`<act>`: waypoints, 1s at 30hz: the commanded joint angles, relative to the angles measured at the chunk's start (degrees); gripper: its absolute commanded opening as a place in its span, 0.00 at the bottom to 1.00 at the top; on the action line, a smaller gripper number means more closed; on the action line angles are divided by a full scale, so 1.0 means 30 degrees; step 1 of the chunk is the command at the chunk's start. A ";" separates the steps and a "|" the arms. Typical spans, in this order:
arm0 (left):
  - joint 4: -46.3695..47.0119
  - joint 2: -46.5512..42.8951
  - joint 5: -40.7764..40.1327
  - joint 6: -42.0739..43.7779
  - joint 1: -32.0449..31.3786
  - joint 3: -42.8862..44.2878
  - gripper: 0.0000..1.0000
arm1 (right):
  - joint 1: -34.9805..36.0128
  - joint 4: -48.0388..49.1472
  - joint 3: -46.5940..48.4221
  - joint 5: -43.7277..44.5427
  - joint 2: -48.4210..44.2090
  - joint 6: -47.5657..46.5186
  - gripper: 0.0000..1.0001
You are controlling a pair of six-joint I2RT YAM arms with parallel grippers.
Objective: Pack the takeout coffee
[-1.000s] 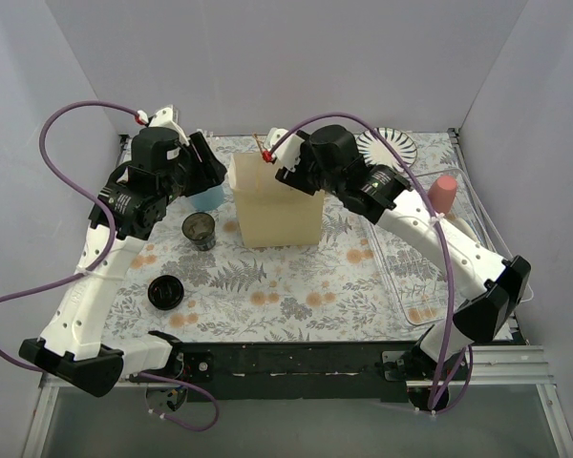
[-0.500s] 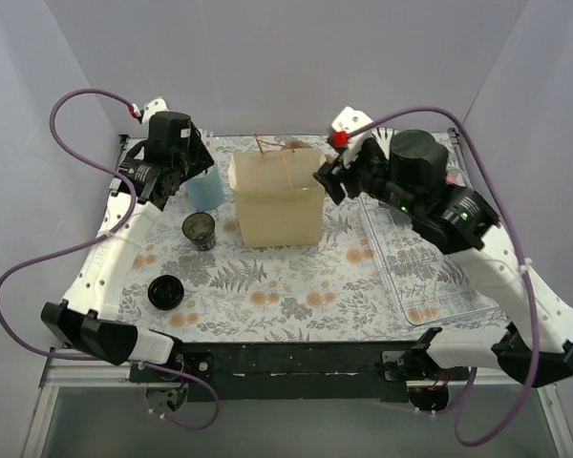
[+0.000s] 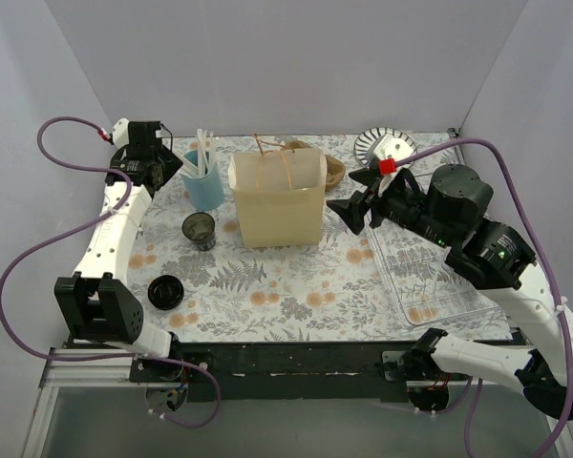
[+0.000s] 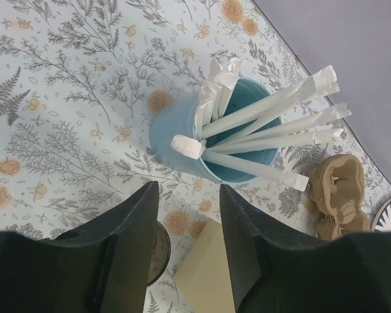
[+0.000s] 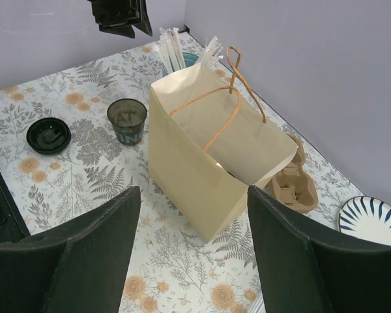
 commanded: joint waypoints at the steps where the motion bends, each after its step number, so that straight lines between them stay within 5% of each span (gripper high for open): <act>1: 0.1702 0.0671 0.0323 -0.0038 0.0254 -0.0096 0.41 | 0.0014 0.0699 0.0077 0.0382 -0.0525 -0.0282 0.74; 16: 0.2962 0.2312 0.1318 0.0050 0.0781 -0.0624 0.37 | -0.0015 0.0905 -0.0333 0.1143 -0.0497 -0.0400 0.75; 23: 0.3021 0.2460 0.1377 0.0401 0.0782 -0.0536 0.22 | -0.0015 0.0817 -0.0421 0.1378 -0.0614 -0.0664 0.75; 30: 0.3225 0.2665 0.1522 0.0548 0.0782 -0.0565 0.20 | -0.0015 0.0670 -0.0392 0.1524 -0.0702 -0.0810 0.75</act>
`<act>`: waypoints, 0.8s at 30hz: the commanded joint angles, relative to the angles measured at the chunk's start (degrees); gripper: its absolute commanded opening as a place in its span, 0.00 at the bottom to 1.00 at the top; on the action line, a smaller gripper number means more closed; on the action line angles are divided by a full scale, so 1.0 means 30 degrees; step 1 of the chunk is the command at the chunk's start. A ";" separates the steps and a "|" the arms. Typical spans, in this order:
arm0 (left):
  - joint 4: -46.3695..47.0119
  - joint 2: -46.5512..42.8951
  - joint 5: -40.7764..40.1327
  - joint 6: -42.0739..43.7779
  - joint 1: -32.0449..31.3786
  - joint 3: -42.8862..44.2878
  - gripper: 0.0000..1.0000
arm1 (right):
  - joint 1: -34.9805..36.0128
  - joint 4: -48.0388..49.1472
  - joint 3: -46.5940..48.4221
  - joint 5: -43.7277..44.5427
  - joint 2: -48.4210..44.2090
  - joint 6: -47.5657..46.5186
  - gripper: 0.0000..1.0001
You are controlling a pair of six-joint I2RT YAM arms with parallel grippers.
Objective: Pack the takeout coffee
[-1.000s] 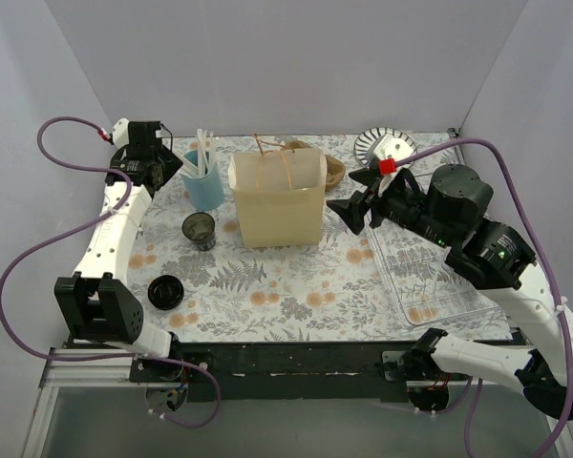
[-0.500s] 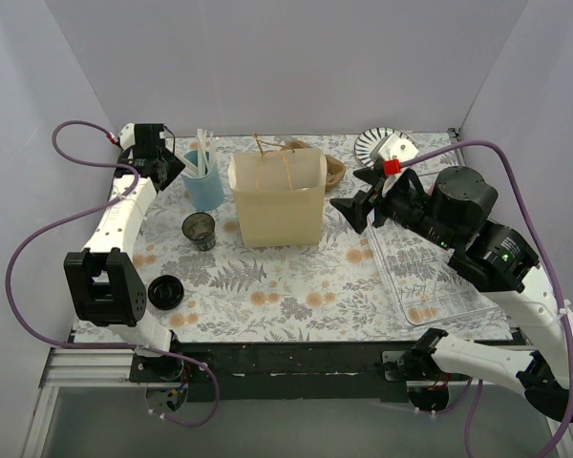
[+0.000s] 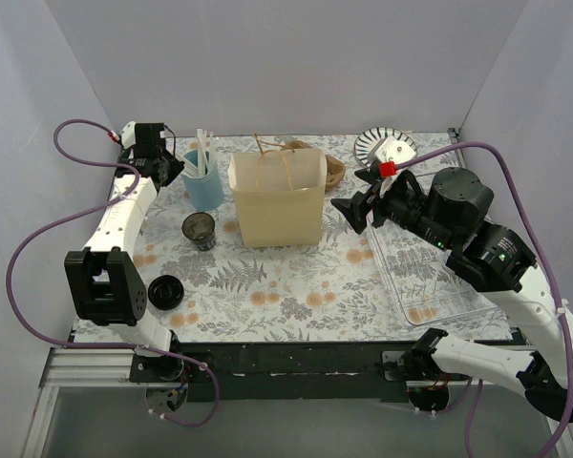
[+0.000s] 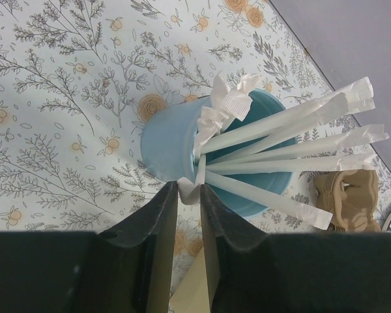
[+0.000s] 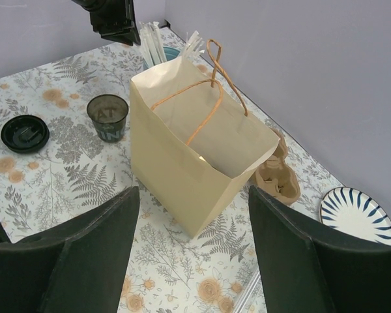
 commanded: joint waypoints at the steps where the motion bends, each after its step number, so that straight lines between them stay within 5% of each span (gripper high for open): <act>1: 0.0589 0.0260 0.0197 0.0374 0.0089 0.0192 0.12 | -0.0015 0.0517 0.0089 0.0395 -0.0374 -0.0198 0.75; 4: 0.0297 0.0290 0.0549 0.0666 0.0089 0.0602 0.00 | -0.0015 0.0459 0.0002 0.0453 -0.0433 -0.0169 0.76; 14: -0.1607 -0.1788 0.2158 0.1312 0.0089 0.2301 0.00 | -0.0044 0.0049 -0.1111 0.0483 -0.1048 0.0183 0.78; 24: -0.4039 -0.4600 0.4736 0.2365 0.0089 0.7015 0.00 | -0.0015 -0.0478 -0.1229 0.1419 -0.1955 0.0300 0.86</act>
